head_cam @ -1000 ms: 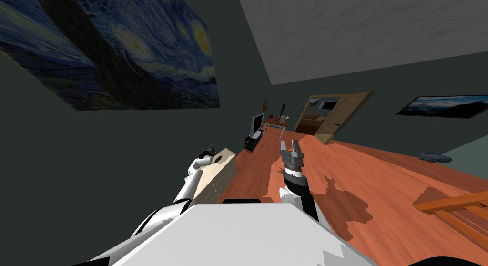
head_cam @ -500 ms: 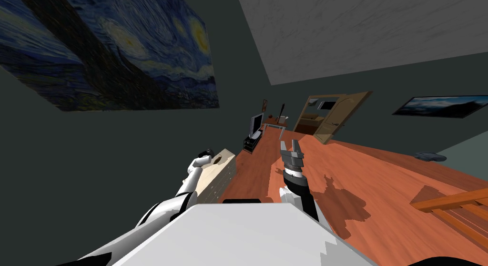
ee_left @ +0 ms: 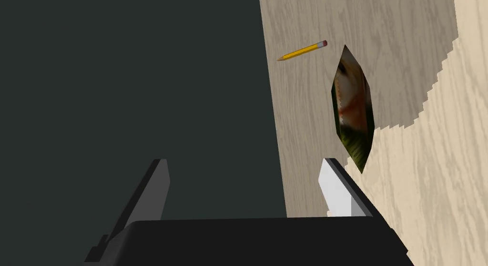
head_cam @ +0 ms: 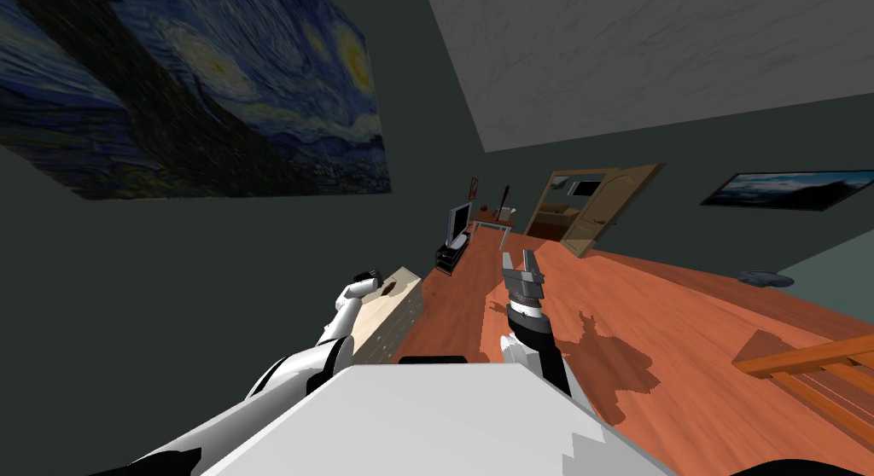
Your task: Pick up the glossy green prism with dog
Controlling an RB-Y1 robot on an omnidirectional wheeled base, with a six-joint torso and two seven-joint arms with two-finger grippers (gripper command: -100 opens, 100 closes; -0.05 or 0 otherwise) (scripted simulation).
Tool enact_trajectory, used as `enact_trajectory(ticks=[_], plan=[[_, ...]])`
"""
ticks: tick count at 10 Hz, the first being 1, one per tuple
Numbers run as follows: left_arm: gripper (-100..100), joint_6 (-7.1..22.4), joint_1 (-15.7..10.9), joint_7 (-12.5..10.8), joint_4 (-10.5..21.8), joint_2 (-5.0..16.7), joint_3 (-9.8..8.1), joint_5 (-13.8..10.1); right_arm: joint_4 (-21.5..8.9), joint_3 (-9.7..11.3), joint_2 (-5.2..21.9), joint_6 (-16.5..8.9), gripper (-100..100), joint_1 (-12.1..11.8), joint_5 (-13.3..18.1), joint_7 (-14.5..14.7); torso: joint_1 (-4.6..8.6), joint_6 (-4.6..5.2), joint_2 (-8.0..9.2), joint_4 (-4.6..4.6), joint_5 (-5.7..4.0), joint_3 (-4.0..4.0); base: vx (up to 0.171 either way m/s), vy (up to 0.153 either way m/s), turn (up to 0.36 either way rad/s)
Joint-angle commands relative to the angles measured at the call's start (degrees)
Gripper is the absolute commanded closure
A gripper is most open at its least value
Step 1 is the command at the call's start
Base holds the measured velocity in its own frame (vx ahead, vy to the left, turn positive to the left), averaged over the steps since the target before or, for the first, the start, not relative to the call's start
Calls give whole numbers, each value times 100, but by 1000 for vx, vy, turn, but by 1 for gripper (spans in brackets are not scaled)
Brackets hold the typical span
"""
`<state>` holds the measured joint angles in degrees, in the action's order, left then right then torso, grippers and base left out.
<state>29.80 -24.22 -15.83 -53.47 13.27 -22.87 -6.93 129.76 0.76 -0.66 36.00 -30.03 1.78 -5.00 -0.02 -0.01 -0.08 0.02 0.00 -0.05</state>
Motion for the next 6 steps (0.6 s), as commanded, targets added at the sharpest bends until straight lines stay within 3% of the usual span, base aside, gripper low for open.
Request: enact_trajectory(ticks=[1,2,4,5,6], plan=[[-100,145,-160,-75,286,60,-151,-47,0,0,0,0,0,0,0,0,0,0,0,0,0,0,32,6,-35],[-100,145,-160,-75,441,60,-151,-47,0,0,0,0,0,0,0,0,0,1,-4,0,0,-2,37,9,-22],[-100,469,-388,-210,907,189,-429,-165,0,0,0,0,0,0,0,0,-2,0,-8,2,0,-5,54,13,-45],[-100,489,-388,-210,1087,189,-429,-165,0,0,0,0,0,0,0,0,-3,1,-15,3,1,-8,60,17,-30],[-100,647,-485,-276,1220,253,-562,-222,0,0,0,0,0,-1,0,0,-4,-1,-14,4,1,-8,58,19,-28]])
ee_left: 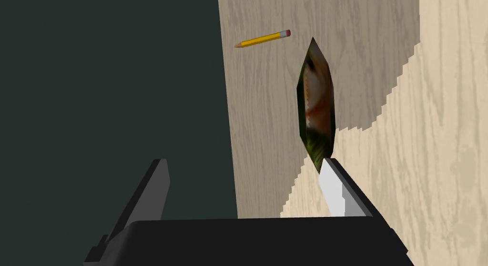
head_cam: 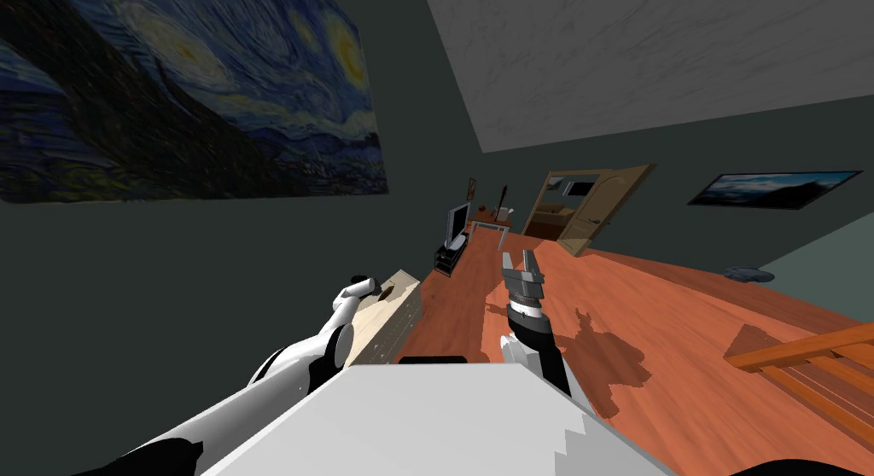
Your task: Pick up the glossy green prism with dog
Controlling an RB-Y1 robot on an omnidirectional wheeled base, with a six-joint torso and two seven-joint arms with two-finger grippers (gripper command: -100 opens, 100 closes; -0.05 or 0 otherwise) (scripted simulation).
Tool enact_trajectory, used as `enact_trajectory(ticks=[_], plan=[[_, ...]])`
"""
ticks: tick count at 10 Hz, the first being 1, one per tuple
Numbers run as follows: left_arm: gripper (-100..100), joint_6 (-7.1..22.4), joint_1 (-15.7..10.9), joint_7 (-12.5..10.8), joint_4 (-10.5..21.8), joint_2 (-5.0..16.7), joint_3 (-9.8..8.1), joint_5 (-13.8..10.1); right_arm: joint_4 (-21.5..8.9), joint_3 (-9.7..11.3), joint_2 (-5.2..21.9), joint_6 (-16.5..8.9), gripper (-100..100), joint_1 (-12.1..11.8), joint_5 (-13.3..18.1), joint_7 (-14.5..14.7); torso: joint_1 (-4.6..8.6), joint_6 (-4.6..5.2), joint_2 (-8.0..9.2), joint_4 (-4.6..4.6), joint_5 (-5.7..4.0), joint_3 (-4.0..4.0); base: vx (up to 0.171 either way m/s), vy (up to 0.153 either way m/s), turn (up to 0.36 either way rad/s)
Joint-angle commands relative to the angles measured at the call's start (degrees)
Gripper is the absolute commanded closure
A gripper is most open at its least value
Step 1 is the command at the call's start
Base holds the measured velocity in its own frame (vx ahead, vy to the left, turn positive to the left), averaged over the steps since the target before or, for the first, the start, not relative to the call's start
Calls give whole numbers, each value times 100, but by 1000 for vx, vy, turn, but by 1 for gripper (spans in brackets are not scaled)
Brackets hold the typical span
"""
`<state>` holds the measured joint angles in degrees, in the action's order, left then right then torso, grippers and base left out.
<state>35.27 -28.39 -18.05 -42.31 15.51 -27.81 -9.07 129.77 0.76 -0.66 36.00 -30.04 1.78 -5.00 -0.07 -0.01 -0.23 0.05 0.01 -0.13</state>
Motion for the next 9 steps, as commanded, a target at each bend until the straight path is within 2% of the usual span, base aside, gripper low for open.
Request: enact_trajectory(ticks=[1,2,3,4,5,7,8,9], plan=[[-100,101,-68,-55,271,29,-69,-8,0,0,0,0,0,0,0,0,0,0,0,0,0,0,43,18,-26],[-100,248,-155,-119,484,92,-196,-63,0,0,0,0,0,0,0,0,1,-1,5,0,1,2,46,23,-53],[-100,248,-155,-119,554,92,-196,-63,0,0,0,0,0,0,0,0,0,0,5,-1,1,3,41,14,-21],[-100,384,-232,-180,727,153,-317,-115,0,0,0,0,0,0,0,0,2,-1,7,-1,0,4,48,16,-29],[-100,384,-232,-180,817,153,-317,-115,0,0,0,0,0,0,0,0,1,0,5,-1,0,3,42,18,-24],[-100,620,-356,-293,1241,268,-534,-208,0,0,0,0,0,0,0,0,3,0,6,-1,0,3,52,19,-57],[-100,620,-356,-293,1281,268,-534,-208,0,0,0,0,0,0,0,0,0,-1,3,0,0,1,50,25,-17],[-100,720,-404,-343,1478,320,-629,-250,0,0,0,0,0,0,0,0,-1,-1,4,0,1,2,47,26,-32]])
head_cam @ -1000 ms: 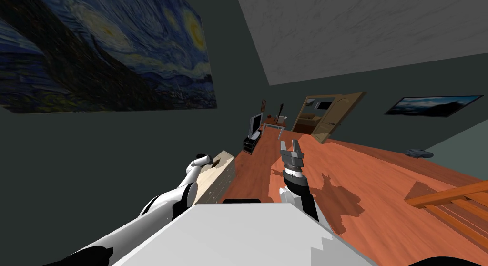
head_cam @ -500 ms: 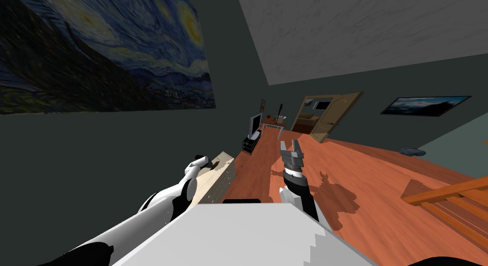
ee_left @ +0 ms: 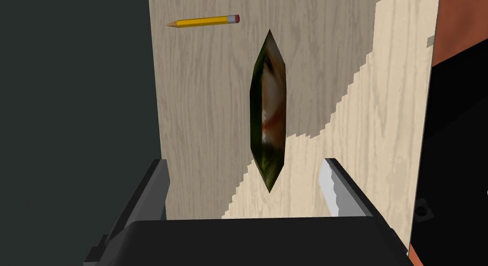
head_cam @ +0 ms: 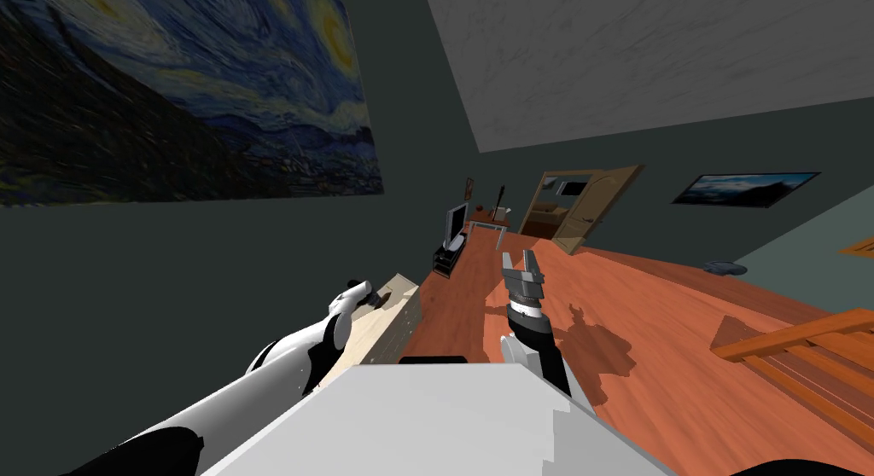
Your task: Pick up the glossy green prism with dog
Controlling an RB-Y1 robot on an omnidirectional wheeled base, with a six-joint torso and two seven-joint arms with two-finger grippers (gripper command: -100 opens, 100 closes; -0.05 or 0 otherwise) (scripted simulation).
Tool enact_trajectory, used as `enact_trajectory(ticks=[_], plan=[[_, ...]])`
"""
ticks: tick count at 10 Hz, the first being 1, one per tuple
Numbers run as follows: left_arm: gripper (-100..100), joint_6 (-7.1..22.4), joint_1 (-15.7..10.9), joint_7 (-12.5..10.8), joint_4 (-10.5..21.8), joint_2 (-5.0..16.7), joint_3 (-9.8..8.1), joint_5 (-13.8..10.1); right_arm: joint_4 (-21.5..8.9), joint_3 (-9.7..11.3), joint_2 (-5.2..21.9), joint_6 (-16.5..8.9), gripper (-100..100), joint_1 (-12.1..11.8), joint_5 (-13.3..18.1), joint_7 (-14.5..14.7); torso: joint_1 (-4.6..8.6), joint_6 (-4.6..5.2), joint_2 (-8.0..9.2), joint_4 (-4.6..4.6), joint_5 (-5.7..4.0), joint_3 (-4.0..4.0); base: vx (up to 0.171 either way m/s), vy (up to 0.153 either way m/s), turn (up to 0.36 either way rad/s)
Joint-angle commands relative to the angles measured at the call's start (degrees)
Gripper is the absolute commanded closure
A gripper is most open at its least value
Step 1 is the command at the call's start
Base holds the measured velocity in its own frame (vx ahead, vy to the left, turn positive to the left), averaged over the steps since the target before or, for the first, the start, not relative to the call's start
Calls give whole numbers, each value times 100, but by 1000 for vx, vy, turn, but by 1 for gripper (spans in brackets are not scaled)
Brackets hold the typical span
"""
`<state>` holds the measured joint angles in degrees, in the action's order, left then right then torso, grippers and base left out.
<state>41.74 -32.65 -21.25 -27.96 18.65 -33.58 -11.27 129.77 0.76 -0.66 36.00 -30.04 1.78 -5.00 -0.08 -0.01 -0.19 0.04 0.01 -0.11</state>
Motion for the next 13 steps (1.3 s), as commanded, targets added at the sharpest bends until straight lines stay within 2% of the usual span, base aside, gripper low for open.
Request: enact_trajectory(ticks=[1,4,5,6,7,10,11,12,13], plan=[[-100,159,-18,-68,217,54,-136,-66,0,0,0,0,0,0,0,0,0,0,0,0,0,0,58,26,-57],[-100,368,-104,-182,642,172,-347,-158,0,0,0,0,0,0,0,0,0,0,-6,1,0,-4,68,28,-48],[-100,289,-103,-130,604,172,-307,-152,0,0,0,0,0,0,0,0,-2,-1,-6,2,1,-4,30,17,-12],[0,307,-103,-136,617,175,-316,-157,0,0,0,0,0,0,0,0,4,-1,4,0,0,2,5,3,2],[-100,114,-5,-107,658,68,-279,-195,0,0,0,0,0,0,0,0,8,-1,13,-2,-2,7,7,-8,23],[-100,-77,95,-79,701,-38,-243,-234,0,0,0,0,0,0,0,0,14,-1,18,-3,-3,10,6,-7,21],[-100,-66,9,-77,830,26,-257,-234,0,0,0,0,0,0,0,0,14,-1,17,-3,-3,9,0,0,0],[100,-121,0,-61,875,31,-257,-240,0,0,0,0,0,0,0,0,13,-1,18,-4,-3,10,0,0,0],[100,-116,1,-63,869,30,-257,-239,0,0,0,0,0,0,0,0,12,-1,19,-4,-3,11,0,0,0]])
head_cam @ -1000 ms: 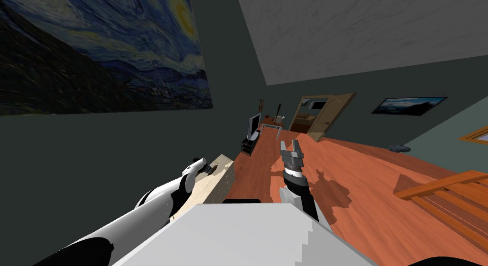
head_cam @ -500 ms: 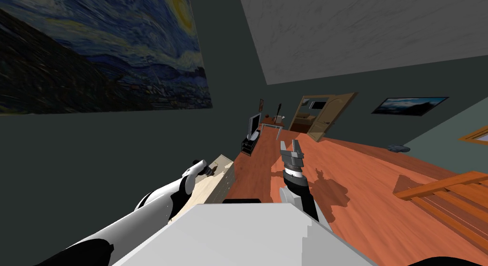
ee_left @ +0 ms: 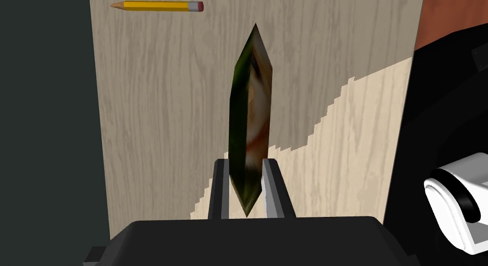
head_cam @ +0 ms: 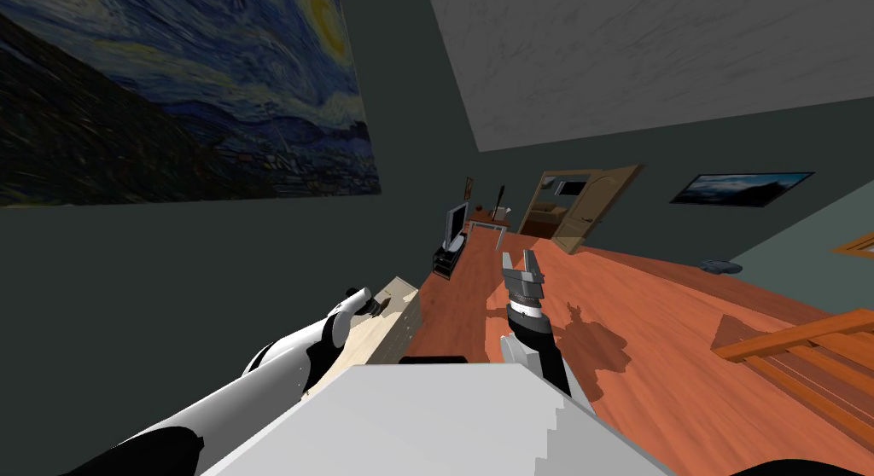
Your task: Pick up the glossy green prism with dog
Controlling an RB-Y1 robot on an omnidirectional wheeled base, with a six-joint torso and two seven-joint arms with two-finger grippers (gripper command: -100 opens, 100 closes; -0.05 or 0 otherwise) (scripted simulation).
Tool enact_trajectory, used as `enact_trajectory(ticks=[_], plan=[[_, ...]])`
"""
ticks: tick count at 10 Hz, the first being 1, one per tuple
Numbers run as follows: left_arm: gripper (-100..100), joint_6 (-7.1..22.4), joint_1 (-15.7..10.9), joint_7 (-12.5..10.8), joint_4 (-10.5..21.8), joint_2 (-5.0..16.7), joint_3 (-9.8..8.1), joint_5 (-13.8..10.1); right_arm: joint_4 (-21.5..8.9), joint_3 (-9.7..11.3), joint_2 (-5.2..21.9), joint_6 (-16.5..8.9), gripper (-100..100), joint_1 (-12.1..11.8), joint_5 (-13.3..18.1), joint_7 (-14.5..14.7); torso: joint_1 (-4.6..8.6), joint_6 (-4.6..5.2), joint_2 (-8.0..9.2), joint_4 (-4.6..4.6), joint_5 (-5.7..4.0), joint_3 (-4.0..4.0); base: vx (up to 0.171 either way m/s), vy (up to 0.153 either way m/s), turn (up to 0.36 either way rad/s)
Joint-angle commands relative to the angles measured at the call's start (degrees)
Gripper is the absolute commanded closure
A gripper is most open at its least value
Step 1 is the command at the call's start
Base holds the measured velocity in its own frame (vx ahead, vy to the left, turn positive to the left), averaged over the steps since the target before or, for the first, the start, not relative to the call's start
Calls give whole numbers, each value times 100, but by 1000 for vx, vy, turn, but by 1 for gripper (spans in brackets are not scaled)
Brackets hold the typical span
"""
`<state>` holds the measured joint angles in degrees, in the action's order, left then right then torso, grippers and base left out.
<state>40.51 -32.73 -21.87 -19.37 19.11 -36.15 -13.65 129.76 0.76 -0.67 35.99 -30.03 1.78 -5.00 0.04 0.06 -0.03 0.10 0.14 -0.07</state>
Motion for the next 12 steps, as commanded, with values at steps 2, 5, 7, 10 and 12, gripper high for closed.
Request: enact_trajectory(ticks=[2,5,7,10,12], plan=[[100,5,0,0,2,-3,0,-1,0,0,0,0,0,0,0,0,-10,0,-14,4,3,-9,0,0,0],[100,46,103,-16,-158,-85,14,4,0,0,0,0,0,0,0,0,-15,-1,-22,6,4,-14,5,4,-6],[100,46,103,-16,-158,-85,14,4,0,0,0,0,0,0,0,0,-13,0,-23,8,5,-15,2,-3,8],[100,275,-16,-50,-209,43,-28,51,0,0,0,0,0,0,0,0,-20,1,-22,6,6,-14,-7,7,-23],[100,390,-76,-67,-235,107,-50,74,0,0,0,0,0,0,0,0,-16,-1,-23,9,7,-16,0,0,0]])
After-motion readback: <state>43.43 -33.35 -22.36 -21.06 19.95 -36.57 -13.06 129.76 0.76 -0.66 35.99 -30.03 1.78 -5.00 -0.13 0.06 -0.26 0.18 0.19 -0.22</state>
